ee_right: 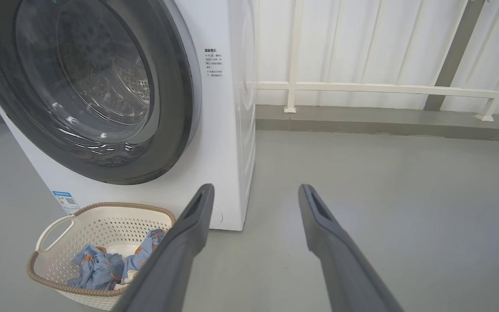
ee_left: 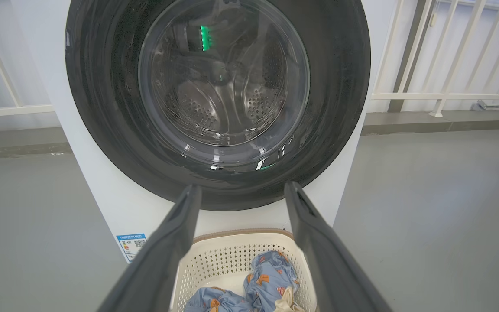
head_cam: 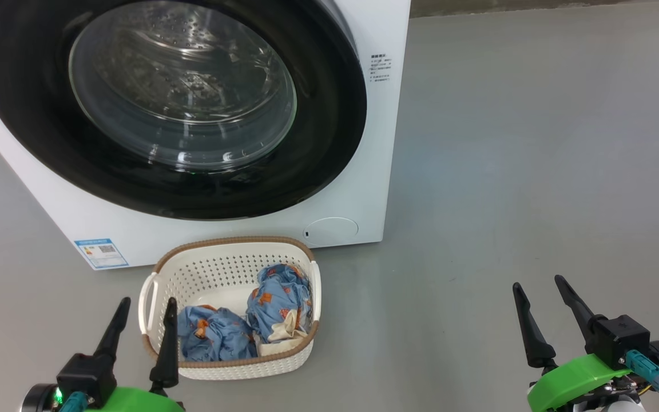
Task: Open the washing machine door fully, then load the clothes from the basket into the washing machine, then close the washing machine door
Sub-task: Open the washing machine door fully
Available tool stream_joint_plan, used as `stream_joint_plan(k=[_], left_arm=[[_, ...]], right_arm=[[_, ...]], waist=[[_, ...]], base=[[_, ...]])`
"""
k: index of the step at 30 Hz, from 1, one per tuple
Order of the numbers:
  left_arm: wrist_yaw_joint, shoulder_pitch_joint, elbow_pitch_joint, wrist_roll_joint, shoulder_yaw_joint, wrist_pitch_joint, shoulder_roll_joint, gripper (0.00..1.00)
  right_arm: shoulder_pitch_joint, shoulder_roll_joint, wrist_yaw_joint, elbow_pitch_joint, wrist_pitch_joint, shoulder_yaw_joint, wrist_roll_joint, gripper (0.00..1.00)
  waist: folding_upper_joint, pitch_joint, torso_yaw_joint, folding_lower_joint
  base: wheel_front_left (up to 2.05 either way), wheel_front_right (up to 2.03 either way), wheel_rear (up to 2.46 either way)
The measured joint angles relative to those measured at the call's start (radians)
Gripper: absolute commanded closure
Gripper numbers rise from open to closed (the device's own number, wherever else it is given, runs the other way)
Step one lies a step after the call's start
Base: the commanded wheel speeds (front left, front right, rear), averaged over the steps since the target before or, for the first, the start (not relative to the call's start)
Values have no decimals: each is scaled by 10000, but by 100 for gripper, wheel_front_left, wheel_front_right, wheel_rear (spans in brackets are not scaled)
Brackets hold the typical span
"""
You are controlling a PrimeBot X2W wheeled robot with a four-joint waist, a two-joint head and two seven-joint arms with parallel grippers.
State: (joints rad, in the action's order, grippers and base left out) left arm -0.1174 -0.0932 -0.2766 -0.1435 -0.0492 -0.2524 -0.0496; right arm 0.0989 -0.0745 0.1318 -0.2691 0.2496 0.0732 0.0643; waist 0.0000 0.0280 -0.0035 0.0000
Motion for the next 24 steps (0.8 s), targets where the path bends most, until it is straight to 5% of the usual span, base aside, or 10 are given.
stream_joint_plan(k=[24], left_arm=[[0,3,94,44,46,0,21,0]], right_arm=[[2,8,0,48,0,23,0,0]], waist=[[0,43,-44,0]], base=[[0,0,0]])
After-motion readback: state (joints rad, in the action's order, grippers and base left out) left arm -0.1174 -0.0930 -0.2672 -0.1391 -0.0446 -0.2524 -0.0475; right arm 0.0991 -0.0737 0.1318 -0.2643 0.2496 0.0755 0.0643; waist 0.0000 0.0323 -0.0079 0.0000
